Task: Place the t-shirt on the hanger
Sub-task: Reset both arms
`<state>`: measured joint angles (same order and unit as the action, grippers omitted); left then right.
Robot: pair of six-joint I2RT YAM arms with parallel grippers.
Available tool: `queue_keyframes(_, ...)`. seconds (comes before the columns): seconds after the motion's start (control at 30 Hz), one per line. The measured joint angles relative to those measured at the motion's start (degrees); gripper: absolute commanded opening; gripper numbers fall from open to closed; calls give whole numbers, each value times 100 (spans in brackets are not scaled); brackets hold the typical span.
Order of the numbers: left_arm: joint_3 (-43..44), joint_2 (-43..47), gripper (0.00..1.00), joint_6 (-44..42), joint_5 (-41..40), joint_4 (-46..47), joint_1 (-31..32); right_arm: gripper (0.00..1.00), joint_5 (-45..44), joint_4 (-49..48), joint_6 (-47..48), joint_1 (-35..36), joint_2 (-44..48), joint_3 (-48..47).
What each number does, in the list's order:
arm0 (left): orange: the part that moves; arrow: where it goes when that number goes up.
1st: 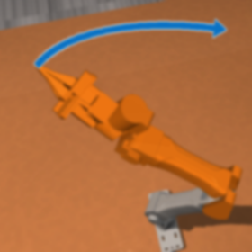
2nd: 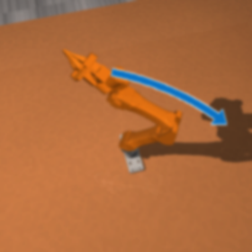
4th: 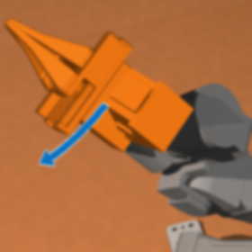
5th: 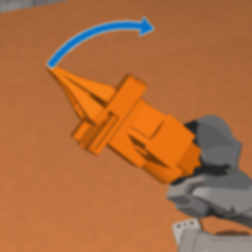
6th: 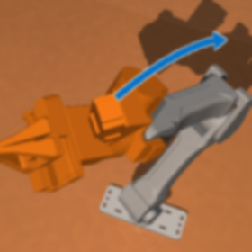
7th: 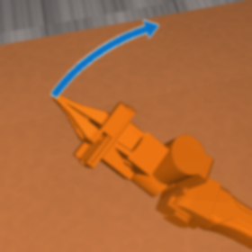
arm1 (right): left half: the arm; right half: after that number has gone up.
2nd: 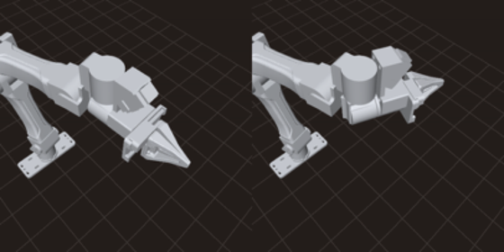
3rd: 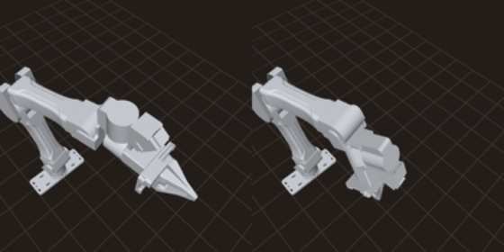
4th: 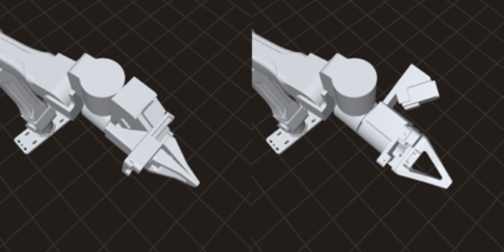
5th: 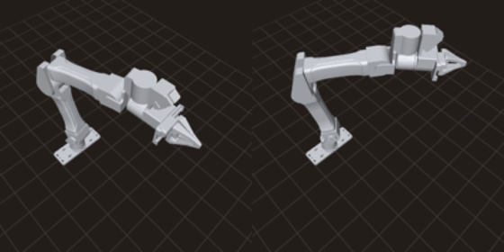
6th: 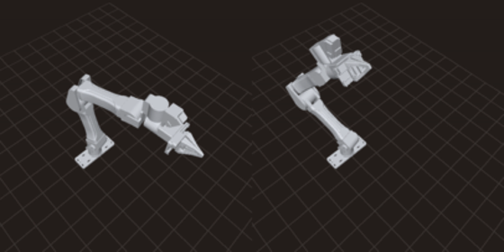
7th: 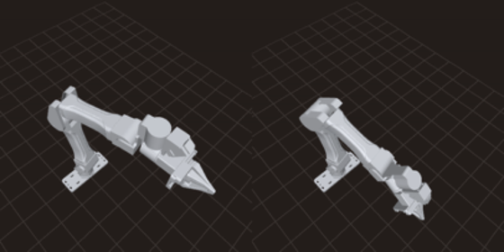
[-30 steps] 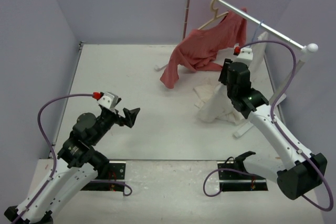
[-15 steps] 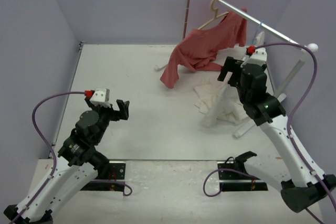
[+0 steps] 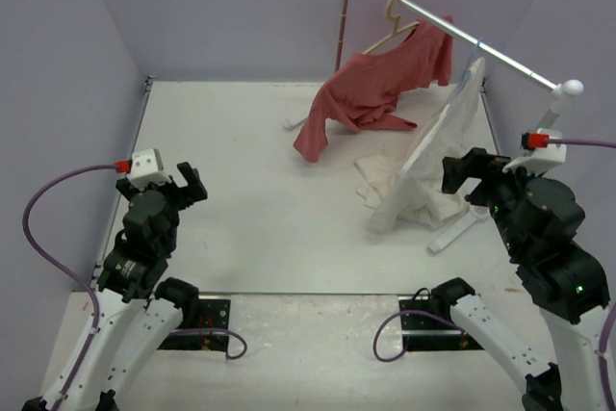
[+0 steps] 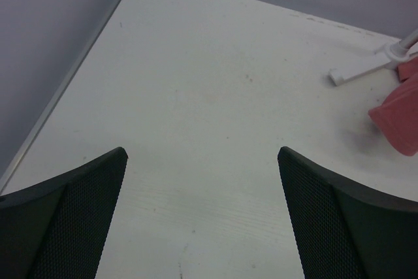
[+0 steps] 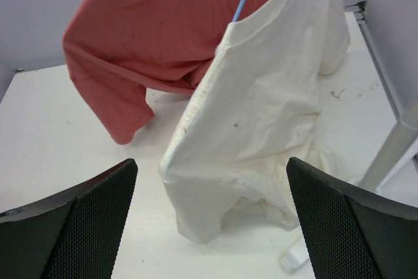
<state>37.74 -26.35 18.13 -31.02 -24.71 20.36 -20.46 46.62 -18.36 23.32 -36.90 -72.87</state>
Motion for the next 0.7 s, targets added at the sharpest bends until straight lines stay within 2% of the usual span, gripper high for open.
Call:
queue_keyframes(0.13, 396, 96, 100, 32, -64, -112, -4, 99, -387, 623, -2, -3, 390, -259)
queue_keyframes(0.3, 566, 327, 100, 14, -196, -182, -4, 99, -658, 993, 59, -3, 1272, -42)
queue_keyframes(0.53, 231, 768, 100, 13, -361, -413, -4, 99, -687, 1001, 179, -3, 2534, 794)
queue_keyframes(0.7, -46, 814, 100, 8, -200, -436, -4, 99, -688, 1011, 296, -3, 2922, 1228)
